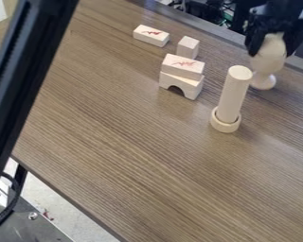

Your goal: Move the cup with the ball to the right

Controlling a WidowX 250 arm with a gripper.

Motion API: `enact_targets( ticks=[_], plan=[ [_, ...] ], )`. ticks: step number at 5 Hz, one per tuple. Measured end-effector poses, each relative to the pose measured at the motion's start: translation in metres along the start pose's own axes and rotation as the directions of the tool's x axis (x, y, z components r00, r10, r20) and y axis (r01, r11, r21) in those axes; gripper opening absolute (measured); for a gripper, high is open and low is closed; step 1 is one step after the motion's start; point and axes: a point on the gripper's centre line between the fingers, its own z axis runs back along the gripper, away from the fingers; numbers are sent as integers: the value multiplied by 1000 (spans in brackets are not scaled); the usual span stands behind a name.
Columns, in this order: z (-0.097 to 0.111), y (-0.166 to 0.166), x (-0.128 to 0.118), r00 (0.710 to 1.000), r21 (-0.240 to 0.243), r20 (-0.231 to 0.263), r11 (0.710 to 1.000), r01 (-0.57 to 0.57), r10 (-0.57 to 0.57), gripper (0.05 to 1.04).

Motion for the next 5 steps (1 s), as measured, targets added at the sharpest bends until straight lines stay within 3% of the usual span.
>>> enact_targets(
  ticks=[2,3,4,5],
  plan=[
    [-11,5,-2,1000,60,-19,998,-8,10,930],
    [-11,5,-2,1000,60,-12,998,-26,27,1000],
    [-8,7,4,998,48,-15,997,-55,56,1000],
    [28,5,18,993,-54,1,991,-119,120,1000]
  ],
)
